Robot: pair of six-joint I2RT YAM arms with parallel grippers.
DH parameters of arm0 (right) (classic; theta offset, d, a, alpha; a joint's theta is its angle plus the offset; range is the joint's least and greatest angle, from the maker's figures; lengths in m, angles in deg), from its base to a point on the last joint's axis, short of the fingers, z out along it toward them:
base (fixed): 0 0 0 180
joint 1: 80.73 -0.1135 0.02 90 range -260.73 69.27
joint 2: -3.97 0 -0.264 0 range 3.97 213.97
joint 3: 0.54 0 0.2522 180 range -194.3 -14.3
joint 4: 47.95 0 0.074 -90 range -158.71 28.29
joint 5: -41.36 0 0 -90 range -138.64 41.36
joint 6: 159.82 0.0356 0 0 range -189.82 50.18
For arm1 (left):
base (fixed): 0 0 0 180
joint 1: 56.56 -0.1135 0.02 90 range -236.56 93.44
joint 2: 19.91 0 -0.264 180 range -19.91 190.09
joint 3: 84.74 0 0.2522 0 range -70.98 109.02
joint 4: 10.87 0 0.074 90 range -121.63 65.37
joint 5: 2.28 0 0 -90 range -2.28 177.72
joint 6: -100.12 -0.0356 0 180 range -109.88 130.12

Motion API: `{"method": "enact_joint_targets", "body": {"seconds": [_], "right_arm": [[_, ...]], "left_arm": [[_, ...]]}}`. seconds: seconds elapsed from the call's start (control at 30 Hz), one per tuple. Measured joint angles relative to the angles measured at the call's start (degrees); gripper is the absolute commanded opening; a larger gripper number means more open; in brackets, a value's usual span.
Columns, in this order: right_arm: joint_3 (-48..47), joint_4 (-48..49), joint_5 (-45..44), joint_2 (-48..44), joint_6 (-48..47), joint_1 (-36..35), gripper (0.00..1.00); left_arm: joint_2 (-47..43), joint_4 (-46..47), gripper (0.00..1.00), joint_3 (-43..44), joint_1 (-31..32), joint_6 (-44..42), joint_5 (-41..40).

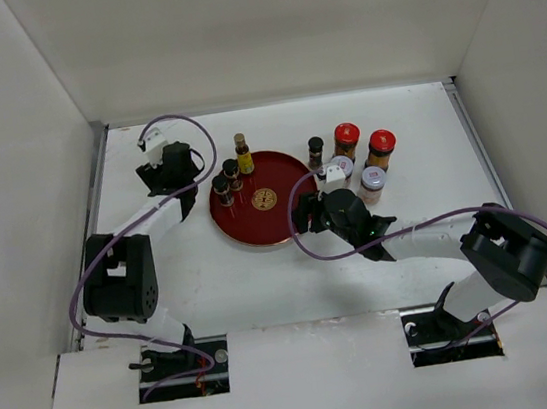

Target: Organize the condiment bottles

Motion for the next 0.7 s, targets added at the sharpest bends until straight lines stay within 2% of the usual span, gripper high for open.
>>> {"method": "enact_joint_targets", "body": {"seconds": [0.1,0.13,0.17,0.23,0.3,0.47,0.7], "right_arm": [[0.00,0.00,0.04,0.02,0.00,0.02,0.68],[0.00,0.00,0.02,0.02,0.00,0.00,0.68],[0.00,-0.02,0.02,0.02,0.00,0.00,0.68],[0.00,0.00,0.04,0.02,0.00,0.00,0.68],[0.00,0.00,0.09,0.04,0.00,0.00,0.68],[0.00,0.00,0.13,0.07,0.00,0.02,0.68],[0.00,0.02,0.13,0.07,0.00,0.00,0.68]], "left_arm": [[1.49,-0.04,0.65,0.00,-0.02,0.02,0.28],[1.88,-0.02,0.54,0.00,-0.04,0.04,0.39],[2.36,-0.11,0.54,0.00,-0.15,0.04,0.55],[2.45,-0.02,0.40,0.00,-0.35,0.07,0.74],[2.10,0.09,0.36,-0.33,-0.37,0.15,0.85],[-4.24,-1.33,0.34,-5.18,0.22,0.52,1.44],[-24.76,-7.02,0.34,-12.68,8.44,0.20,0.02]]}}
